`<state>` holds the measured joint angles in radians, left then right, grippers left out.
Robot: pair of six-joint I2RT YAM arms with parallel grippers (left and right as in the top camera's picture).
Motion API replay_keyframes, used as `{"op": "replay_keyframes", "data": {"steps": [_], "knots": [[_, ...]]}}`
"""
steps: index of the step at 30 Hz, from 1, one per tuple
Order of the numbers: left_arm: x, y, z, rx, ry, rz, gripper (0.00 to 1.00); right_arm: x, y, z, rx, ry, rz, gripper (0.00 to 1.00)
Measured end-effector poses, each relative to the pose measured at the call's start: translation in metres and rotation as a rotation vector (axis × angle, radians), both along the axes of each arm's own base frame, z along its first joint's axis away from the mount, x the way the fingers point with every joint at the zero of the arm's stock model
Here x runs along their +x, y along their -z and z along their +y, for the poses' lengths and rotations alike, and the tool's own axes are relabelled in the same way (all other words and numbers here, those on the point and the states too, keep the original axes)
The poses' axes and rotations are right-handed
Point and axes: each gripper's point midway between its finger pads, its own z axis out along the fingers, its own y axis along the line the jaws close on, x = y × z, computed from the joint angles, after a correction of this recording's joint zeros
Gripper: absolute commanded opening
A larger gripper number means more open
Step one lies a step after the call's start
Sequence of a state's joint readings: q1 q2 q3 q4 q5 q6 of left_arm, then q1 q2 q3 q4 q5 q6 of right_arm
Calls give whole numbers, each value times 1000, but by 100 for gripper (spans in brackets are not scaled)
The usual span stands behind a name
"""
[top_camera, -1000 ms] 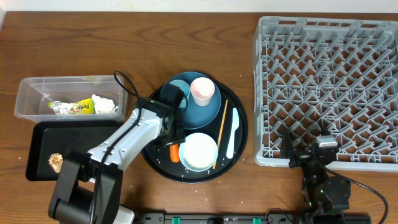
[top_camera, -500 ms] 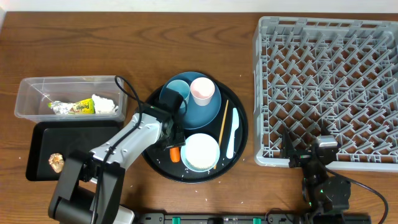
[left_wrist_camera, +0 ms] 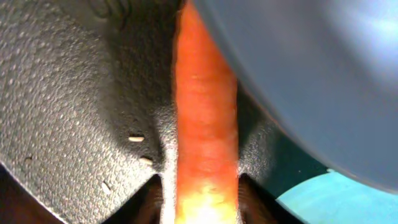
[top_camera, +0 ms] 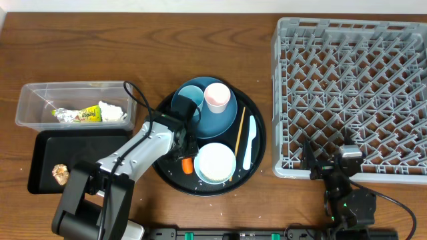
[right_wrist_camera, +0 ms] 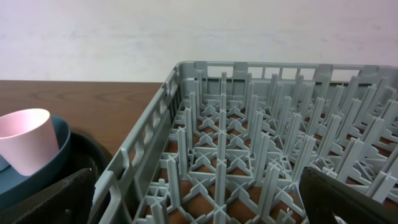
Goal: Sort waste into correct bins and load items into the dishwasher rack
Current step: 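Lower the left gripper and grasp the carrot, then carry the orange carrot left and release it onto the black tray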
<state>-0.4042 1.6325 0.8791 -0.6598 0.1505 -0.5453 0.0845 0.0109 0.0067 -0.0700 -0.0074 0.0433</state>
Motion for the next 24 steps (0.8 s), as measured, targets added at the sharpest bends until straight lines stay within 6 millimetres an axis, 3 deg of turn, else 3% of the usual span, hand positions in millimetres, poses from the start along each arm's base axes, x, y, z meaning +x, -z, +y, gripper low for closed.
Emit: {"op": "replay_keyframes", "data": {"steps": [20,24], "knots": [[-2,9,2,3,3,-14,36,0,0,0,0,0,0,99],[-1,9,2,5,0,-18,22,0,0,0,0,0,0,99]]}}
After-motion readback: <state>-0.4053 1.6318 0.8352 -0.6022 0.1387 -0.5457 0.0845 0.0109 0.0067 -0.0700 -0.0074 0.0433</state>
